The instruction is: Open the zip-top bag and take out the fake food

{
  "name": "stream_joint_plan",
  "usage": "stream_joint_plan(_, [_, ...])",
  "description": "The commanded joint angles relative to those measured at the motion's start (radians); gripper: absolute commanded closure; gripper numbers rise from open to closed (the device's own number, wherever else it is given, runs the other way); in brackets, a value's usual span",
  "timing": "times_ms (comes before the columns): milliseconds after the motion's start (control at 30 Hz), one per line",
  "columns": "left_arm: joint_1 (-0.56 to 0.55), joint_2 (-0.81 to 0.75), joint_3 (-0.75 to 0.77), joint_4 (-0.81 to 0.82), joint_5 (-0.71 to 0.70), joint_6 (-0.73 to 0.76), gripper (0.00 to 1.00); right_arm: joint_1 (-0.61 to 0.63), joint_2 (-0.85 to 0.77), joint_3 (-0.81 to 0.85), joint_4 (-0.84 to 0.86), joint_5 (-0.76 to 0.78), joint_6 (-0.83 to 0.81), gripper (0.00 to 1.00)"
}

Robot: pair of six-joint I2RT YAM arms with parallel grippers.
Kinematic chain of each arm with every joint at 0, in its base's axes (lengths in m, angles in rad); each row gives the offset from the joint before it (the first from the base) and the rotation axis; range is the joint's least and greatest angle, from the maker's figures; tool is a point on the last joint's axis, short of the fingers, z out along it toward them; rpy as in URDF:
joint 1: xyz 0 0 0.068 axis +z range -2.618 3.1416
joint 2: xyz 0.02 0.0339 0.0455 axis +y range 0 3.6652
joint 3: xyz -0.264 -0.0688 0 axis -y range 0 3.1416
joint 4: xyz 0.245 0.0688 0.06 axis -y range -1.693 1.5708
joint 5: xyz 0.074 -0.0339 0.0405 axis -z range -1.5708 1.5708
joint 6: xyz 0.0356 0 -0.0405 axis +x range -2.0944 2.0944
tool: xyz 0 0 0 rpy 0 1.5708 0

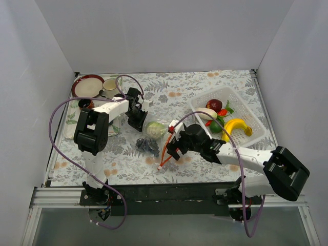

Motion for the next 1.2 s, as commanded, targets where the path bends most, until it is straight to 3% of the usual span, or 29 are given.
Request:
stream_joint_plan(0, [-0.015,-0.055,0.006,-0.011,-0.007,-0.013,1.0,0.017,0.049,0.056,0.11,-0.01,-0.057,0.01])
stream_joint_plan(233, [-0.018,-0.067,-0.011,-0.019,-0.014,-0.016,1.0,0.057,0.187,0.117,0.157,-0.07,-0.061,0.01])
stream_joint_plan(400, [-0.028,-0.087,-0.037,-0.011,-0.04,-0.017,1.0,0.071,0.289,0.192,0.183,-0.223,-0.078,0.02])
stream_joint_plan(500, [-0.03,-0.102,-0.053,-0.011,-0.057,-0.014,1.0,0.071,0.329,0.244,0.182,-0.24,-0.057,0.01])
stream_joint_plan(833, [-0.032,-0.139,-0.106,0.014,-0.074,-0.013,1.0,0.072,0.438,0.352,0.184,-0.259,0.011,0.02])
stream_joint_plan(967, [-0.035,-0.147,-0.093,0.02,-0.062,-0.042,1.0,0.094,0.533,0.459,0.035,-0.187,-0.032,0.02])
stream_joint_plan(1167, [-0.039,-0.177,-0.101,0.006,-0.025,-0.025,1.0,0.099,0.54,0.36,0.056,-0.147,-0.066,0.02])
